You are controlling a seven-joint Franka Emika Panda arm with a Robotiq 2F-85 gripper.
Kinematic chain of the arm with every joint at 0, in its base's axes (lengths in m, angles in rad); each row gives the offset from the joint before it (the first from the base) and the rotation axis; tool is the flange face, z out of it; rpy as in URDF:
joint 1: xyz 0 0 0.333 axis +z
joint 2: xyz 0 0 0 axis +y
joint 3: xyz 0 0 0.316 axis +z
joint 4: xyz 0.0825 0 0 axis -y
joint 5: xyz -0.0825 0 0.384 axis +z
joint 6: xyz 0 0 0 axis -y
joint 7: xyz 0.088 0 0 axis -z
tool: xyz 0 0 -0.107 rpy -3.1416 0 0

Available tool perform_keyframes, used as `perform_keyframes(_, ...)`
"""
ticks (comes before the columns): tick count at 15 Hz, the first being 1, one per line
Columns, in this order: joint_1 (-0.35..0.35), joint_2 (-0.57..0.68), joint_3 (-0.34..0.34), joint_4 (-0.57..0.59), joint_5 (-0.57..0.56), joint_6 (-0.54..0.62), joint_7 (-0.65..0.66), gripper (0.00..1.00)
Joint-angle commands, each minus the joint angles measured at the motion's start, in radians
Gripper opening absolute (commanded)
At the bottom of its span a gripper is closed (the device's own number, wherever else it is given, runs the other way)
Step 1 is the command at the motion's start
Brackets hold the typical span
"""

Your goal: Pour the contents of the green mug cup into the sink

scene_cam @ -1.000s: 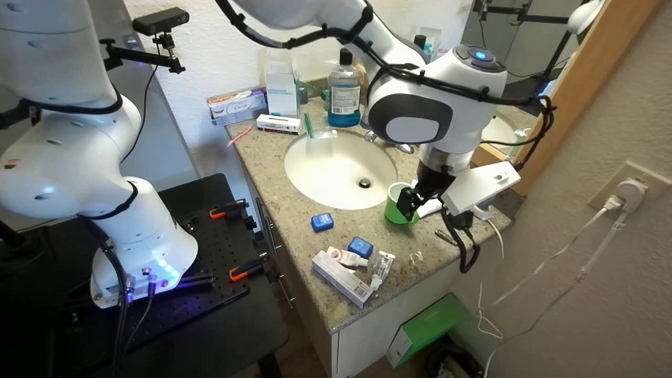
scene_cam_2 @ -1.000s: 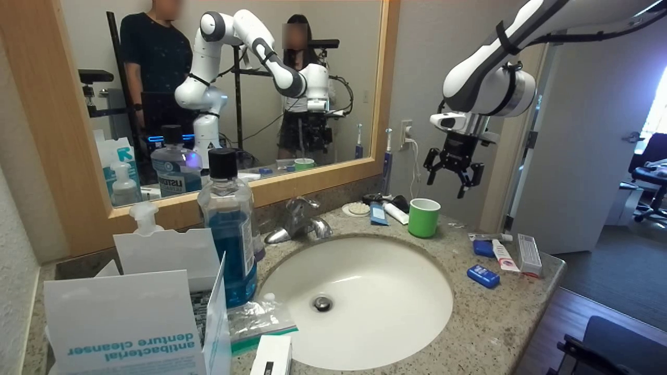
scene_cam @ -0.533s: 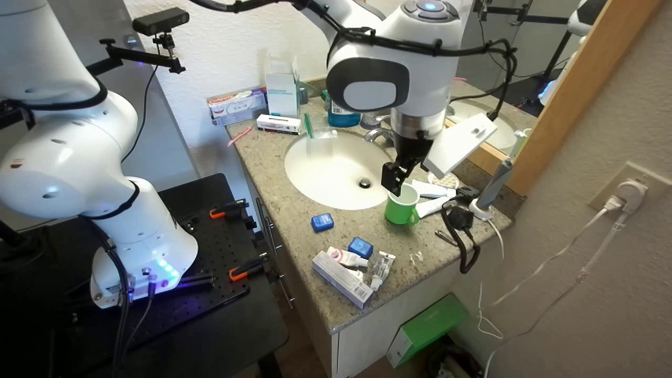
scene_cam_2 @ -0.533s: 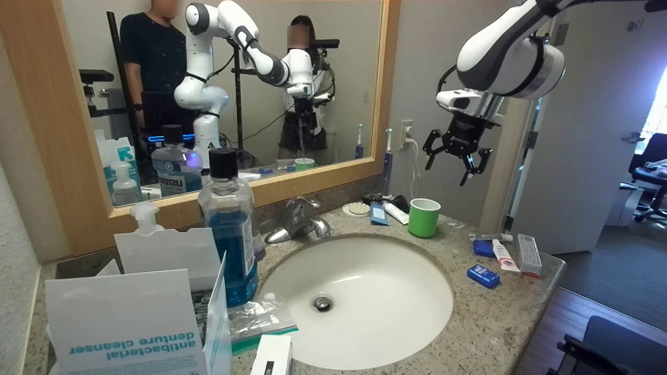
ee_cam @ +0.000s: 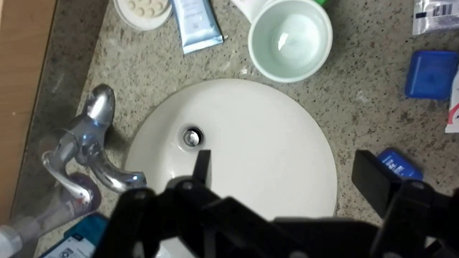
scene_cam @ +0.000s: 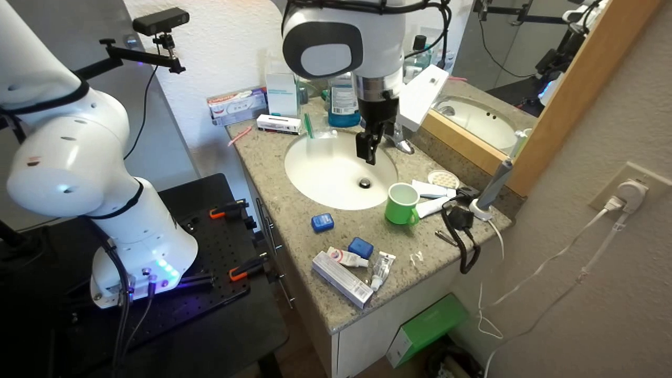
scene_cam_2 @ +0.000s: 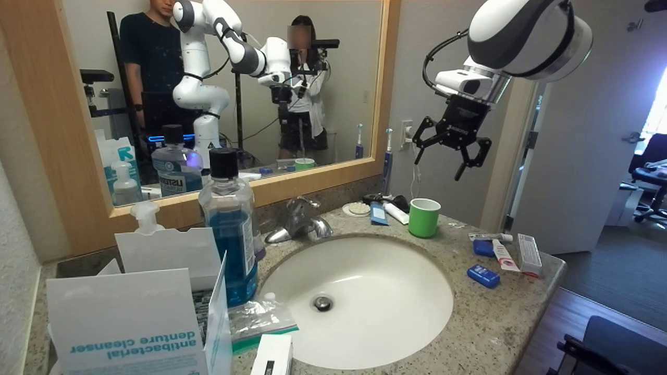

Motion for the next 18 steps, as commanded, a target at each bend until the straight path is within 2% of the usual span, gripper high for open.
perform_keyframes(1,0.071,-0.095,-0.026,-0.087,-0.012,0.005,-0.077,1.00)
perform_keyframes(3,0.105,-0.123,-0.039,-0.110,-0.017,-0.025,-0.145,1.00)
perform_keyframes(4,0.211,-0.161,-0.094,-0.127,-0.085,-0.044,-0.078,1.00)
perform_keyframes(8,0.402,-0.232,-0.232,-0.181,-0.264,-0.079,-0.070,1.00)
perform_keyframes(11,0.501,-0.279,-0.325,-0.219,-0.384,-0.083,-0.069,1.00)
perform_keyframes(12,0.523,-0.288,-0.352,-0.227,-0.415,-0.082,-0.069,1.00)
perform_keyframes(13,0.482,-0.230,-0.307,-0.193,-0.366,-0.066,-0.069,1.00)
perform_keyframes(18,0.489,-0.234,-0.318,-0.200,-0.374,-0.066,-0.069,1.00)
